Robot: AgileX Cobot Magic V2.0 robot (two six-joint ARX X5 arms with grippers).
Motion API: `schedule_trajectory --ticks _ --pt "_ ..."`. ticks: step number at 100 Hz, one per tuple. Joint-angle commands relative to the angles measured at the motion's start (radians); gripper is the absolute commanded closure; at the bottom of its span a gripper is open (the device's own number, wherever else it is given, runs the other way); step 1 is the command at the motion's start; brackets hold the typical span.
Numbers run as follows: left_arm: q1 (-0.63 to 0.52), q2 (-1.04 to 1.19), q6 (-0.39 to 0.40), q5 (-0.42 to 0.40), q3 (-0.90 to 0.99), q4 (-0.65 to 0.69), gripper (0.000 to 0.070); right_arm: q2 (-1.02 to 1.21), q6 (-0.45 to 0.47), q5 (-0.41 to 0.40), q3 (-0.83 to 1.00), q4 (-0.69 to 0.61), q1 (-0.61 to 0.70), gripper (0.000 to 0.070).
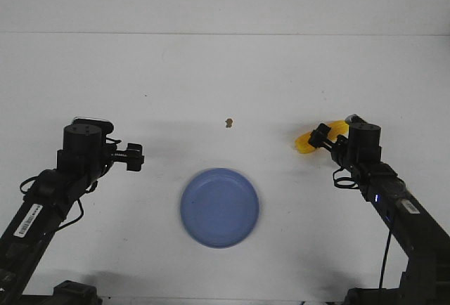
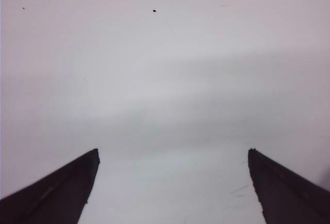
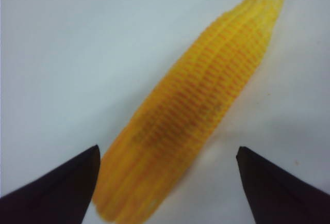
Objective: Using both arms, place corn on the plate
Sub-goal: 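Grasp the yellow corn cob with the right gripper, then carry the corn cob with the right gripper over the blue plate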
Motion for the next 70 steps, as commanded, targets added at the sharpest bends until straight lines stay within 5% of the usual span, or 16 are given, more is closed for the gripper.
schedule_trajectory --ticks 1,55,60,70 --pt "-0.001 0.006 0.001 -0.001 0.01 0.006 0.0112 0.035 0.02 -0.006 0.037 0.024 0.0 0.0141" --pt "-0.001 0.006 -0.003 -0.001 0.01 0.006 0.0113 0.176 0.049 -0.054 0.109 0.018 0.0 0.0155" --pt "-0.001 0.006 -0.003 -0.001 0.01 0.005 0.0113 0.177 0.048 -0.053 0.109 0.01 0.0 0.0221" --pt "-0.001 0.006 -0.003 -0.001 0.01 0.005 0.0113 0.176 0.04 -0.057 0.109 0.01 0.001 0.0517"
